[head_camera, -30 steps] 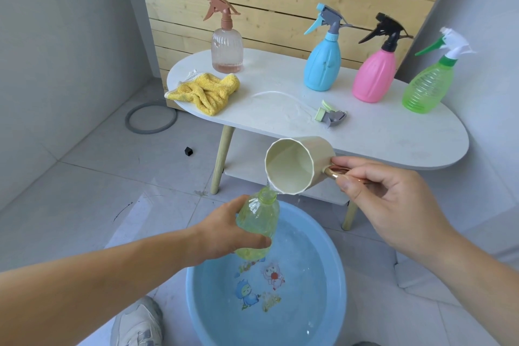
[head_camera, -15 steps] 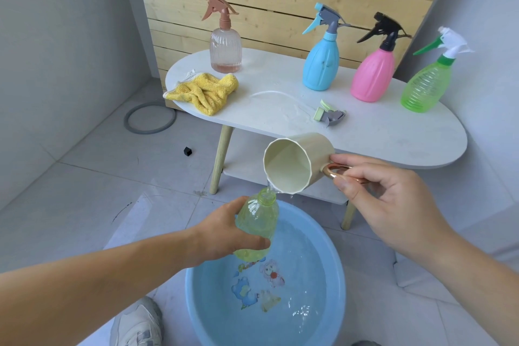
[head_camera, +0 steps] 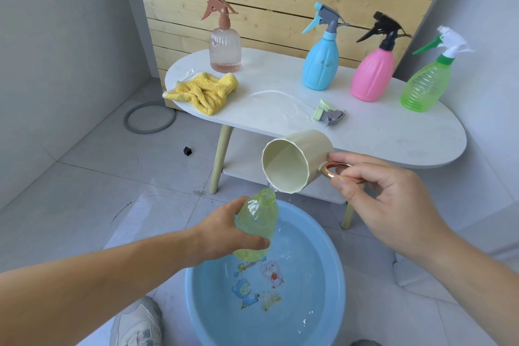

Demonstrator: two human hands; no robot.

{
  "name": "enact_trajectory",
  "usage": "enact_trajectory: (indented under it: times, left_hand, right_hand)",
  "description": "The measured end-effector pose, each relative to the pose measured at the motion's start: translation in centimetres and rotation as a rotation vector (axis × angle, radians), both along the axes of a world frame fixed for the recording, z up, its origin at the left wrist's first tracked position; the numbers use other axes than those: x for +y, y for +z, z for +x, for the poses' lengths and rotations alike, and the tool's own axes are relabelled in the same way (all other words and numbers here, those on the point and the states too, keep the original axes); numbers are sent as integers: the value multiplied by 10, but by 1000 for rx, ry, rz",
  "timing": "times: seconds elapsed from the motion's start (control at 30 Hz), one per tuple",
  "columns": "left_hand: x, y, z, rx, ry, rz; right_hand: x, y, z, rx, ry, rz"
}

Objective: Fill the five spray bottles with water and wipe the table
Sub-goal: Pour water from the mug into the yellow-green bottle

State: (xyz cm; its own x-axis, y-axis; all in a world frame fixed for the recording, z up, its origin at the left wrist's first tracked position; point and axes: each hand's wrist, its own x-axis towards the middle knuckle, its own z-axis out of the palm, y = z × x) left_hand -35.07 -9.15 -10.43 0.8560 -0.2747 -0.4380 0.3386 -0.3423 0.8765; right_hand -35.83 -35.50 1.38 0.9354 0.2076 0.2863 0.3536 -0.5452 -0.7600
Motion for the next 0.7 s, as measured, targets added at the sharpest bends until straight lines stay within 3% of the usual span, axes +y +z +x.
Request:
enact_trajectory:
  times: [0.7]
  left_hand:
    - [0,0,0,10,-2,2]
  right_hand:
    - [2,1,-1,-79,15,-48]
